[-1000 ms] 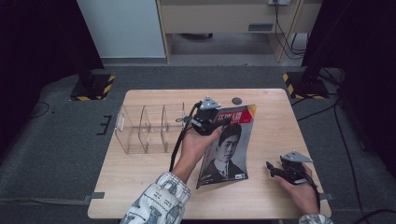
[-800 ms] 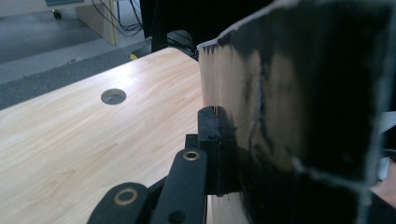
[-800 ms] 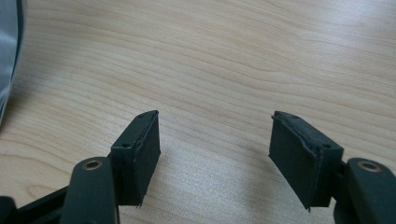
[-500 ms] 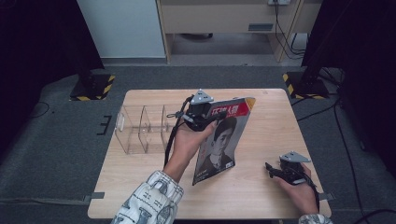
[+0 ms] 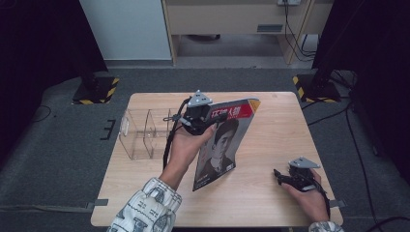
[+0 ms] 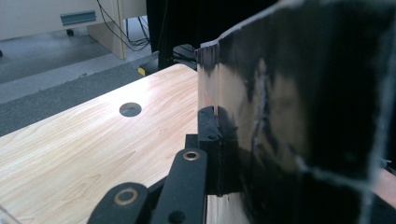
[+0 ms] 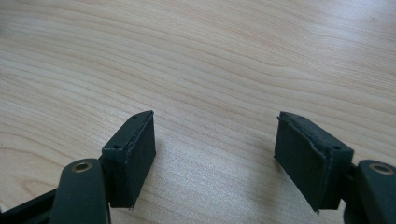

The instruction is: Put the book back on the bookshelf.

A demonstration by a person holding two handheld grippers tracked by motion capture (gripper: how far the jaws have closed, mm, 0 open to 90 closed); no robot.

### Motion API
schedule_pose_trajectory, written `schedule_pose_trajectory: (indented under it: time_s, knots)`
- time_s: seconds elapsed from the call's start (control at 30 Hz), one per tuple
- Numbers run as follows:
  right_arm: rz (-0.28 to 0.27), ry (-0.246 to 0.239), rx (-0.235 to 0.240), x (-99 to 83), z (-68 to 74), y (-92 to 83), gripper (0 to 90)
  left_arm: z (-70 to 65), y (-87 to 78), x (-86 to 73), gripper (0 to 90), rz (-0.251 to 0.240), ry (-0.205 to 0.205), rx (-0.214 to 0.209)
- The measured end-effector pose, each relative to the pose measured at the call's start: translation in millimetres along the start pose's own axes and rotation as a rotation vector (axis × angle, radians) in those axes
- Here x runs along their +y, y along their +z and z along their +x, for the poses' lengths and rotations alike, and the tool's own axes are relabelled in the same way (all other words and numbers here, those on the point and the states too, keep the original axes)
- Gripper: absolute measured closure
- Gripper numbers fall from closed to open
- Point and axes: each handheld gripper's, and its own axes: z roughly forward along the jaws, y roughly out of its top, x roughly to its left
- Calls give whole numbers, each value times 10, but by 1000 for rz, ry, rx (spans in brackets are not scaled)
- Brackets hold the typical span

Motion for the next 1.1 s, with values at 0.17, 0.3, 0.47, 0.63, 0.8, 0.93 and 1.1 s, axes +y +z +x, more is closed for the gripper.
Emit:
schedule_pose_trajectory:
  time_s: [0.17,0.3,0.47,0.63,0.8,0.93,1.1]
  knots:
    - [2,-2,3,-1,4,-2,289,7,-117,1,864,-16,-6,-12]
    - [-1,-4,3,-1,5,1,289,13,-215,-16,864,-28,-10,-23]
    - [0,1,9,-1,11,1,287,24,-312,-41,864,-25,3,-22]
    - [3,-10,13,-1,14,-1,287,44,-377,-78,864,-26,4,-24]
    - [1,-7,12,0,17,1,287,46,-443,-122,864,-32,4,-27]
    - [3,-11,16,-1,17,-1,287,62,-496,-174,864,-39,-2,-29]
    - [7,-4,17,-2,18,-2,282,84,-576,-254,864,-35,1,-28]
